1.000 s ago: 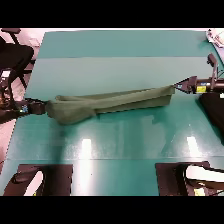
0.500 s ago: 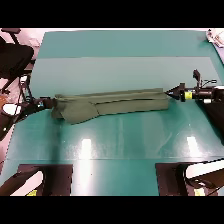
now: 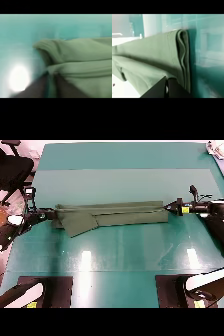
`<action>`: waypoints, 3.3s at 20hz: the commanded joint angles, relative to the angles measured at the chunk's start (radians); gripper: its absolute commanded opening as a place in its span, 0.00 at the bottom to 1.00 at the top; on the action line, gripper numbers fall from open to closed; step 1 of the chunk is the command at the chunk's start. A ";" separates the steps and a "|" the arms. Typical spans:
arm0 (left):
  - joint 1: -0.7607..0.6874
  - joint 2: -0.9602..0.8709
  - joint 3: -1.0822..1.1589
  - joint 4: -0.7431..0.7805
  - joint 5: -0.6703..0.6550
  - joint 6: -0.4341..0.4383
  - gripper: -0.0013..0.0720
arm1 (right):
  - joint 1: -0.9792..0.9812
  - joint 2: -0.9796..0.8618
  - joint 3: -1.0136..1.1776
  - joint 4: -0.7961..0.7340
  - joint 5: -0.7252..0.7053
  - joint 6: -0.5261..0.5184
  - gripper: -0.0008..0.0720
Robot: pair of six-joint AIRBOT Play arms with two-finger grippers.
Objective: Fold the shirts.
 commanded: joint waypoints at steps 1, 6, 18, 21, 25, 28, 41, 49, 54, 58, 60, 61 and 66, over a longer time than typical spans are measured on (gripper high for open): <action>-0.002 -0.003 0.010 -0.014 -0.011 0.034 0.92 | 0.001 0.002 0.000 0.004 0.022 -0.006 0.37; -0.002 -0.001 0.207 0.008 -0.260 0.029 0.76 | -0.049 0.121 0.000 -0.005 0.014 -0.086 0.56; -0.467 -0.098 0.487 0.217 -0.458 -0.480 0.05 | -0.140 0.262 0.011 -0.270 0.090 0.008 0.90; -0.571 -0.258 0.512 0.221 -0.448 -0.582 0.05 | -0.093 0.146 0.075 -0.270 0.187 0.026 0.99; -0.658 -0.456 0.587 0.224 -0.457 -0.650 0.05 | -0.048 0.043 0.174 -0.272 0.209 0.067 0.99; -0.695 -0.525 0.615 0.235 -0.440 -0.722 0.05 | -0.041 0.010 0.218 -0.272 0.214 0.069 0.99; -0.699 -0.547 0.615 0.288 -0.433 -0.785 0.05 | 0.043 -0.115 0.238 -0.270 0.222 0.058 0.99; -0.699 -0.547 0.616 0.287 -0.447 -0.785 0.05 | 0.136 -0.115 0.238 -0.269 0.147 0.058 0.59; -0.699 -0.547 0.616 0.286 -0.447 -0.785 0.05 | 0.173 -0.076 0.238 -0.232 0.142 0.007 0.04; -0.699 -0.547 0.616 0.287 -0.444 -0.785 0.05 | 0.177 0.031 0.238 -0.130 0.165 0.007 0.04; -0.702 -0.549 0.616 0.286 -0.442 -0.784 0.05 | 0.178 0.095 0.238 -0.077 0.176 0.007 0.04; -0.708 -0.549 0.615 0.283 -0.438 -0.773 0.06 | 0.179 0.128 0.238 -0.056 0.181 0.011 0.04; -0.765 -0.551 0.615 0.279 -0.370 -0.747 0.06 | 0.237 0.273 0.238 0.020 0.217 0.016 0.04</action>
